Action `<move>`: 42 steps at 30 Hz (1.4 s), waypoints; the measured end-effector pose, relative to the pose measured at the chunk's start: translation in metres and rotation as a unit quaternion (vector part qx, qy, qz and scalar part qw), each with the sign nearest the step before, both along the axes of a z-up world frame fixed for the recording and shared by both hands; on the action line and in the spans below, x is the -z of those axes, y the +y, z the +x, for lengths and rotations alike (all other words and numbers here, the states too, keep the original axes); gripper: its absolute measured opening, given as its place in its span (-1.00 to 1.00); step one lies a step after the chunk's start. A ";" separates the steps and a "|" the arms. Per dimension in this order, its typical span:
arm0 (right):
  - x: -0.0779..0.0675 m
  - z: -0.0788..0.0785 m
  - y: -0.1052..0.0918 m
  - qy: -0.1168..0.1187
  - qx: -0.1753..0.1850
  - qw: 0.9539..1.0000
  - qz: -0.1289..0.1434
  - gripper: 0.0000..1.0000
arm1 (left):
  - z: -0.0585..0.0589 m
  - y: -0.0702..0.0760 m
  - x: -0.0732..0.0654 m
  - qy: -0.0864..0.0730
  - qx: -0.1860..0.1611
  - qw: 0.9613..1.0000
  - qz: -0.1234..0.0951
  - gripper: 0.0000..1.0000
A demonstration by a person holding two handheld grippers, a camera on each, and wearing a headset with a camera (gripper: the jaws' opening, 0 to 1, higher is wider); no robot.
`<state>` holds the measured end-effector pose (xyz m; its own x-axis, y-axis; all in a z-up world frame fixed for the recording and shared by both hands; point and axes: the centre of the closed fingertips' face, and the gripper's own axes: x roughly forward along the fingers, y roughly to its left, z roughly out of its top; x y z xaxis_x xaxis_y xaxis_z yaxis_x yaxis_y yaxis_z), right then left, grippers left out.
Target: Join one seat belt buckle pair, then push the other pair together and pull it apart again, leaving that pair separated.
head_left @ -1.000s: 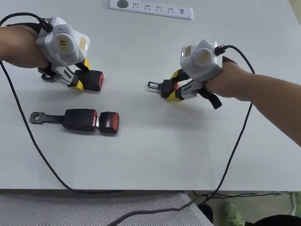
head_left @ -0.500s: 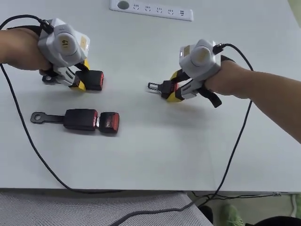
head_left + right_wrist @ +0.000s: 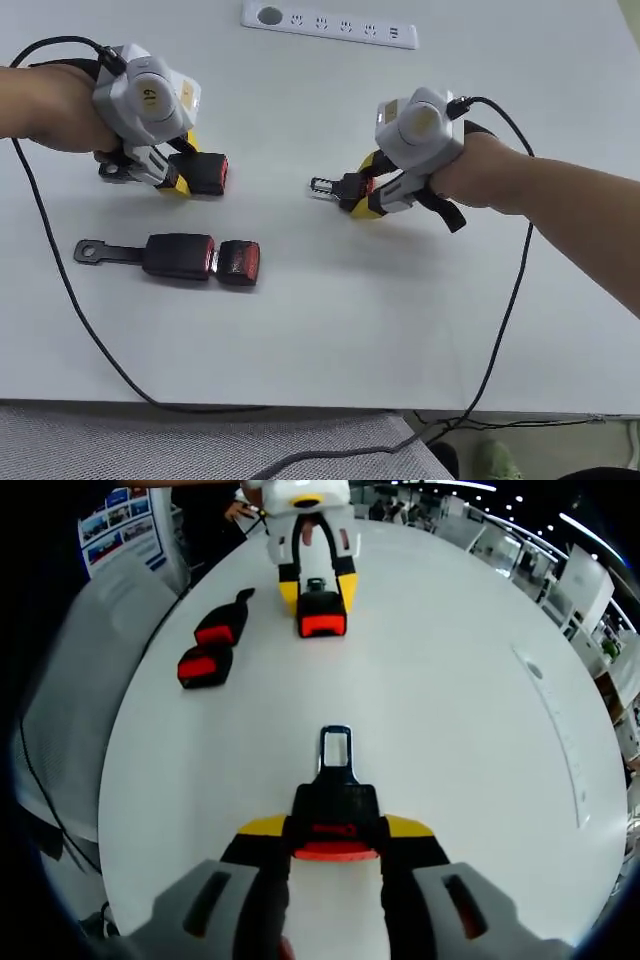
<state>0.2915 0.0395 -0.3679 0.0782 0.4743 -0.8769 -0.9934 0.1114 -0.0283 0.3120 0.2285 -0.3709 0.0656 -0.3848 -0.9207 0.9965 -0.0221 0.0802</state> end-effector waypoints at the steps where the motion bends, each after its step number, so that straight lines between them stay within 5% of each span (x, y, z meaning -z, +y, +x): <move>1: 0.000 0.000 0.004 0.000 -0.001 1.000 0.002 -0.31 | -0.001 0.000 0.000 0.001 0.000 1.000 0.001 -0.35; 10: -0.001 0.002 0.041 0.007 0.012 0.999 0.042 -0.31 | -0.002 0.000 0.000 0.004 -0.001 1.000 0.002 -0.35; 25: -0.002 0.005 0.088 0.002 -0.004 0.998 0.067 -0.31 | -0.001 -0.001 0.001 0.008 -0.002 1.000 -0.003 -0.35; 42: -0.004 0.005 0.106 -0.014 -0.030 0.999 0.040 -0.32 | 0.001 -0.001 0.000 0.007 -0.006 1.000 -0.006 -0.35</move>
